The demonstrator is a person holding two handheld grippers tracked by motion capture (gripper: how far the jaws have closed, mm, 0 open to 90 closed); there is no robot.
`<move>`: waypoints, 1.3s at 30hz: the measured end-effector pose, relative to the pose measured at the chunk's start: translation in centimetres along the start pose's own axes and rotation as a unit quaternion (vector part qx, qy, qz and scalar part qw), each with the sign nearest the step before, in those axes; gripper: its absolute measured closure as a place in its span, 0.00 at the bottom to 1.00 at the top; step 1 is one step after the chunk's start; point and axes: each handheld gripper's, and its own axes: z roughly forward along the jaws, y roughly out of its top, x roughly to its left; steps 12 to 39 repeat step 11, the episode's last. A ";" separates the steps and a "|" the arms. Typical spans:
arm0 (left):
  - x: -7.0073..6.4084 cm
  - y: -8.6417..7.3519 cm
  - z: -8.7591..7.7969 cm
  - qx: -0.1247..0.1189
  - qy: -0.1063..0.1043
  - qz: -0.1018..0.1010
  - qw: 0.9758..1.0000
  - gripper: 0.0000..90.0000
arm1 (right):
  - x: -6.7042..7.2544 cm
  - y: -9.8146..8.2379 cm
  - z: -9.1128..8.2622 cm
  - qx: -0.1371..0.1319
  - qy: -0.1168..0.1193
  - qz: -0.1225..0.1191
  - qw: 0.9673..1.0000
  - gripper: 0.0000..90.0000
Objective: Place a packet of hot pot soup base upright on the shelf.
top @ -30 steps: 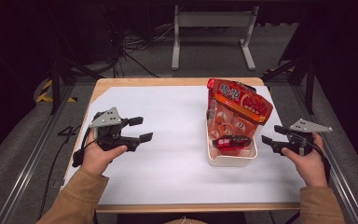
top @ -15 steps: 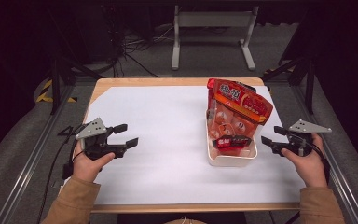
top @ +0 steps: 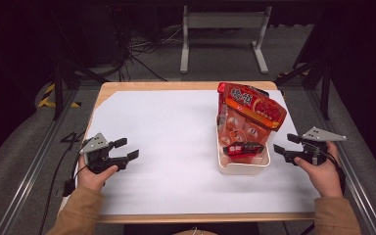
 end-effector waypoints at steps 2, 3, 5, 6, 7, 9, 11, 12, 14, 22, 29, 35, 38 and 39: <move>0.2 -0.3 0.3 0.007 0.010 0.003 1.000 0.32 | 0.0 0.0 0.0 0.000 0.000 0.000 1.000 0.31; 0.2 -0.4 0.3 0.010 0.014 0.006 1.000 0.32 | 0.0 0.0 0.1 0.000 0.000 0.000 1.000 0.31; 0.2 -0.5 0.4 0.015 0.022 0.009 1.000 0.32 | 0.0 0.0 0.1 0.000 0.000 -0.001 1.000 0.31; 0.1 -0.5 0.4 0.013 0.018 0.003 1.000 0.32 | 0.0 0.0 0.1 0.000 0.000 -0.001 1.000 0.31; 0.1 -0.5 0.3 0.007 0.015 0.004 1.000 0.32 | 0.0 0.0 0.1 -0.001 0.000 0.000 1.000 0.31; 0.0 -0.4 0.3 -0.001 0.011 0.001 1.000 0.32 | 0.0 0.0 0.1 -0.001 0.000 0.000 1.000 0.31; -0.1 -0.3 0.2 -0.005 0.011 0.004 1.000 0.32 | 0.0 0.0 0.1 -0.001 -0.001 0.000 1.000 0.31; -0.1 -0.3 0.2 -0.005 0.011 0.004 1.000 0.32 | 0.0 0.0 0.1 -0.001 -0.001 0.000 1.000 0.31; -0.1 -0.3 0.2 -0.005 0.011 0.004 1.000 0.32 | 0.0 0.0 0.1 -0.001 -0.001 0.000 1.000 0.31; -0.1 -0.3 0.2 -0.005 0.011 0.004 1.000 0.32 | 0.0 0.0 0.1 -0.001 -0.001 0.000 1.000 0.31; -0.1 -0.3 0.2 -0.005 0.011 0.004 1.000 0.32 | 0.0 0.0 0.1 -0.001 -0.001 0.000 1.000 0.31; -0.1 -0.3 0.2 -0.005 0.011 0.004 1.000 0.32 | 0.0 0.0 0.1 -0.001 -0.001 0.000 1.000 0.31; -0.1 -0.3 0.2 -0.005 0.011 0.004 1.000 0.32 | 0.0 0.0 0.1 -0.001 -0.001 0.000 1.000 0.31; -0.1 -0.3 0.2 -0.005 0.011 0.004 1.000 0.32 | 0.0 0.0 0.1 -0.001 -0.001 0.000 1.000 0.31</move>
